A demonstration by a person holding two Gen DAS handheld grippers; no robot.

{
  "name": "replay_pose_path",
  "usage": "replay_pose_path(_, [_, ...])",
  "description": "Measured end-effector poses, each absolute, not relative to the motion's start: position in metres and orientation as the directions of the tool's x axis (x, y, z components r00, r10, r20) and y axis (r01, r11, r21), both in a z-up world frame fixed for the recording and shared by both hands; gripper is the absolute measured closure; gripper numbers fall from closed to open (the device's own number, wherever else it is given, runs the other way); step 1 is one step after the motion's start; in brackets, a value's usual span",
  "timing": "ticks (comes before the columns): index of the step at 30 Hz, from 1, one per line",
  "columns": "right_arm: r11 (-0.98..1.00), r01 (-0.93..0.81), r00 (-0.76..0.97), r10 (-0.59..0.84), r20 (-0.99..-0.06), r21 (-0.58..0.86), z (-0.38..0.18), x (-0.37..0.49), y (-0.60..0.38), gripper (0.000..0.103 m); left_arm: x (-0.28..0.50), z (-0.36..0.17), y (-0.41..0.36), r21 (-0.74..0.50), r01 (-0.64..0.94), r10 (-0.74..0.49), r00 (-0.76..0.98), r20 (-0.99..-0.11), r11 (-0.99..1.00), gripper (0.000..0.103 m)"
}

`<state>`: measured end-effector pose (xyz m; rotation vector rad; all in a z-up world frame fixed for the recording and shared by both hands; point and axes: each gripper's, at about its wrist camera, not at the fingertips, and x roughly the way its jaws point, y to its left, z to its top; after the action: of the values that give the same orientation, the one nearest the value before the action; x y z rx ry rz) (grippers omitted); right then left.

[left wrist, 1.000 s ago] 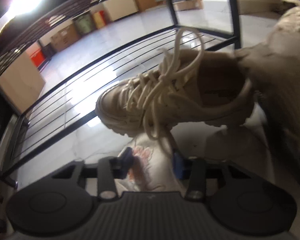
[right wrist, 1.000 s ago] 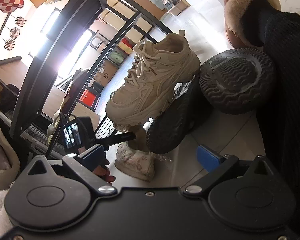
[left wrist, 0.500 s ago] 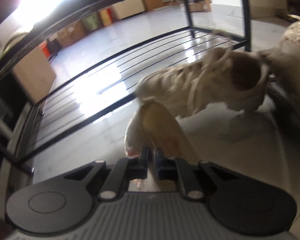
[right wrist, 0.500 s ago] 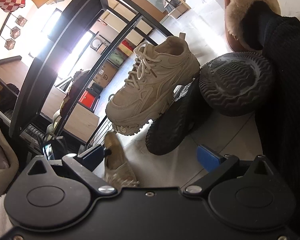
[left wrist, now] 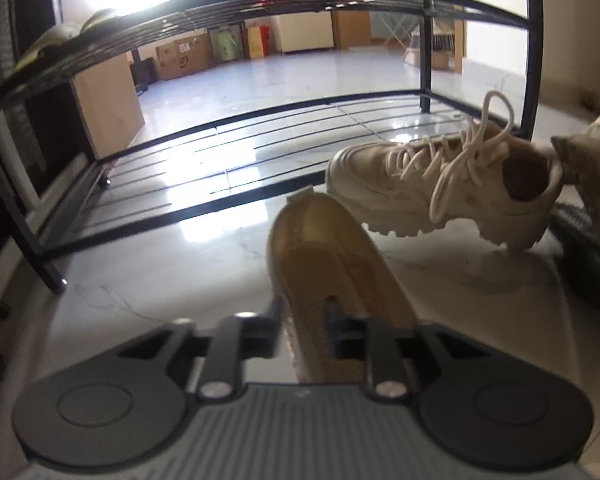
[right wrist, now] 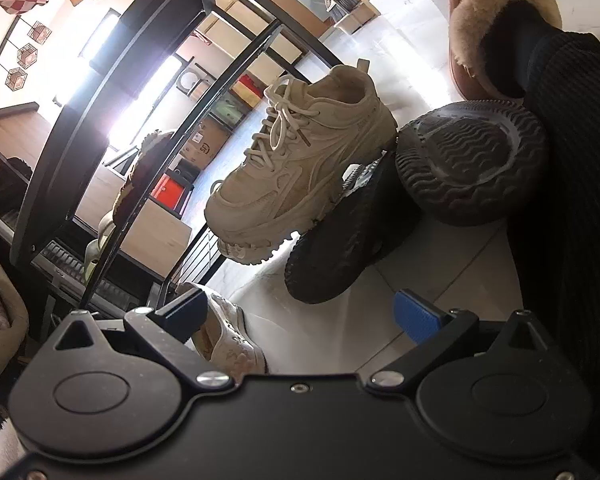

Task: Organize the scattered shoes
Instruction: 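Close the left gripper on the embroidered shoe's heel, then lift the held shoe with the left gripper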

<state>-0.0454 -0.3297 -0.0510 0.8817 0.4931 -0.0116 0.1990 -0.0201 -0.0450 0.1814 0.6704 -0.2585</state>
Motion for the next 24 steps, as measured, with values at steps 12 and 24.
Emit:
replay_pose_path(12, [0.636,0.214,0.883,0.199,-0.425,0.742,-0.054,-0.043,-0.331,0.002,0.213,-0.064,-0.031,0.113,0.215,-0.089,0.747,-0.659,0.970,0.033])
replay_pose_path(24, [0.635,0.217,0.882,0.198,-0.428,0.742,-0.054,-0.044,-0.332,0.002,0.211,-0.060,-0.011,0.105,0.267,-0.127,0.722,-0.680,0.958,0.098])
